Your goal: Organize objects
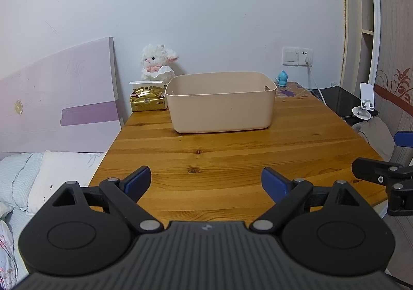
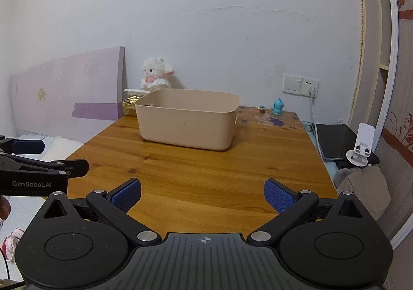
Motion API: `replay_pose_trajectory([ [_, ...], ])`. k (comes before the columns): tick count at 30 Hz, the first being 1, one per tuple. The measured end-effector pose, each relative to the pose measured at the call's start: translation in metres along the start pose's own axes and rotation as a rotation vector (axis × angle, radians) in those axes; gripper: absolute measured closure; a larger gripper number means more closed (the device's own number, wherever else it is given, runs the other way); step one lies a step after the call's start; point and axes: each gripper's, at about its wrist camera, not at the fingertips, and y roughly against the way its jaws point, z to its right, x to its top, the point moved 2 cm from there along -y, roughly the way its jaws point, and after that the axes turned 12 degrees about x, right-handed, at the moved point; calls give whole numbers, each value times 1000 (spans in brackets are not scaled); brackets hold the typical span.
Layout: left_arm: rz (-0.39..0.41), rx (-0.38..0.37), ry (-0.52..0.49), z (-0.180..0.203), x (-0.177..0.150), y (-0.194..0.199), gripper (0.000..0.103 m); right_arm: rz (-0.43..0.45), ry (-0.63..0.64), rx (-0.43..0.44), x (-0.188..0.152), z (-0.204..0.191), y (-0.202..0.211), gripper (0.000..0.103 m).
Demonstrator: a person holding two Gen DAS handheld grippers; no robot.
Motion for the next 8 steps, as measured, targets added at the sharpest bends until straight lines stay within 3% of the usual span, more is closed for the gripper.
replay_pose_trajectory([
  [8, -14, -5, 6, -3, 1, -4, 10, -3, 1, -6, 2, 1, -1, 0],
])
